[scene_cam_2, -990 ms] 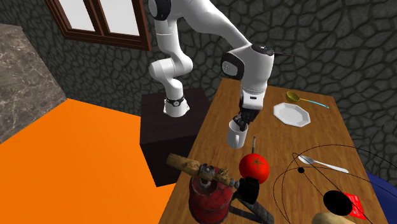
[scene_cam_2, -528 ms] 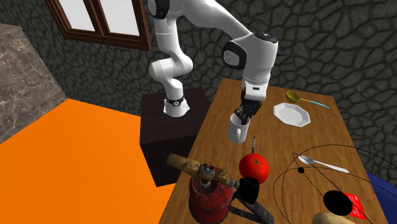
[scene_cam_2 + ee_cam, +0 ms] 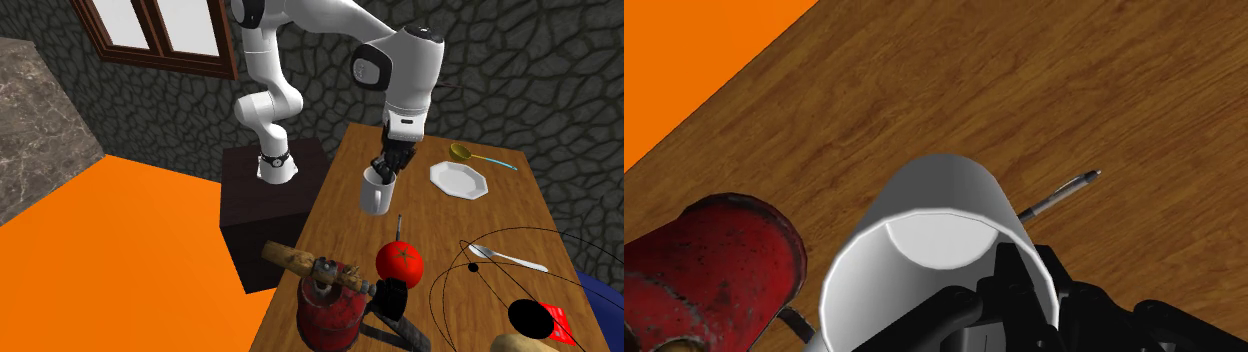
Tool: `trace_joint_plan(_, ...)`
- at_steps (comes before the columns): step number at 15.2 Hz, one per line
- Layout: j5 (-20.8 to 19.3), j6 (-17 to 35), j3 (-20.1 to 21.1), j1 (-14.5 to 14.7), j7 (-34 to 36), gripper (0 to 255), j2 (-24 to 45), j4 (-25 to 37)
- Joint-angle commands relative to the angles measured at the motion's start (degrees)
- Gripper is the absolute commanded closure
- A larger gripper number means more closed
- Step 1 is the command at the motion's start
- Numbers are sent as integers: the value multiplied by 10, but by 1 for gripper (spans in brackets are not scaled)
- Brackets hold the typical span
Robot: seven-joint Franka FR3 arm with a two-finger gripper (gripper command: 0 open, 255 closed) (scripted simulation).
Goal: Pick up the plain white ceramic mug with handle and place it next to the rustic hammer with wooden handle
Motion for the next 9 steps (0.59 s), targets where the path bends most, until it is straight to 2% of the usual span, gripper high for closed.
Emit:
trace_joint_plan(1,1,-17,-1,0,-1,255,-3,13)
trace_joint_plan(9,3,-78,-3,-1,-4,255,-9,69)
